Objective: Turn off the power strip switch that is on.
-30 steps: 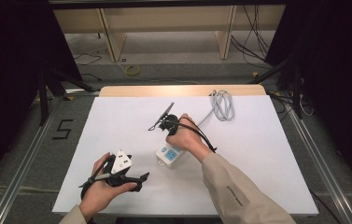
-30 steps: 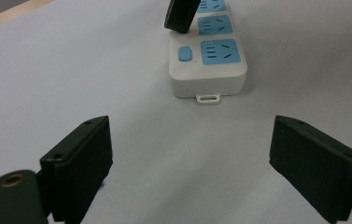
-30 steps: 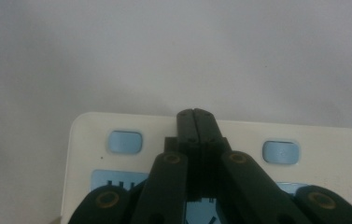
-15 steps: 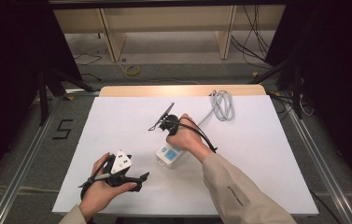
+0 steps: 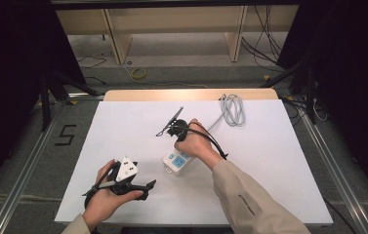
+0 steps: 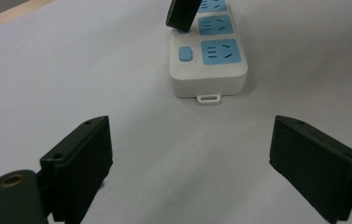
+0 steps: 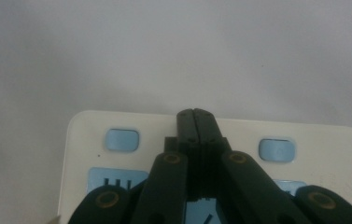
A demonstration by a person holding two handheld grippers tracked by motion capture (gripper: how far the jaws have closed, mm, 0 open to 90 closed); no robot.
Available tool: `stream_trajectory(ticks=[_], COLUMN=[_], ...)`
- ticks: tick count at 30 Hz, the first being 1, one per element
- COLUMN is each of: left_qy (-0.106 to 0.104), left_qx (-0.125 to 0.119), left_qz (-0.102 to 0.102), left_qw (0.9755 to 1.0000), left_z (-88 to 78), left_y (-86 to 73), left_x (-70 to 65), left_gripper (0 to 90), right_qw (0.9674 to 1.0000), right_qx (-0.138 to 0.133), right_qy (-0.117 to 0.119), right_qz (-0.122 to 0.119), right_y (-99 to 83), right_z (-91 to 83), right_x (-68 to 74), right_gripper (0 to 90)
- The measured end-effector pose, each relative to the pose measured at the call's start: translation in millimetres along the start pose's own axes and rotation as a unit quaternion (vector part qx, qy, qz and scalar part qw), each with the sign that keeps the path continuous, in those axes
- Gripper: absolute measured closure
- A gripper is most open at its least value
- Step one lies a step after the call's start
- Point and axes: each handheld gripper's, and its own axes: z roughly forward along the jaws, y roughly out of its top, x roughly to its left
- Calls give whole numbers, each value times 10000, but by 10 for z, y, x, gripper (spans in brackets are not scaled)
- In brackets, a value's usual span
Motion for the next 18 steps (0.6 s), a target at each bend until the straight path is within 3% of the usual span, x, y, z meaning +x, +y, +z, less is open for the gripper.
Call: stream_trajectory(ticks=[10,18], left_qy=[2,8], left_qx=[6,0], left_qz=[-1,-15], left_qw=[10000,10000], left_z=[2,3], left_y=[0,0], left_x=[1,2], left_gripper=[128,128], right_qw=[9999,9991], right_qx=[-113,-425], right_qy=[-30,-62], right_qz=[-34,-53], right_y=[-3,-29], right_z=[-32,-85], right_x=[2,-21], right_gripper=[900,900])
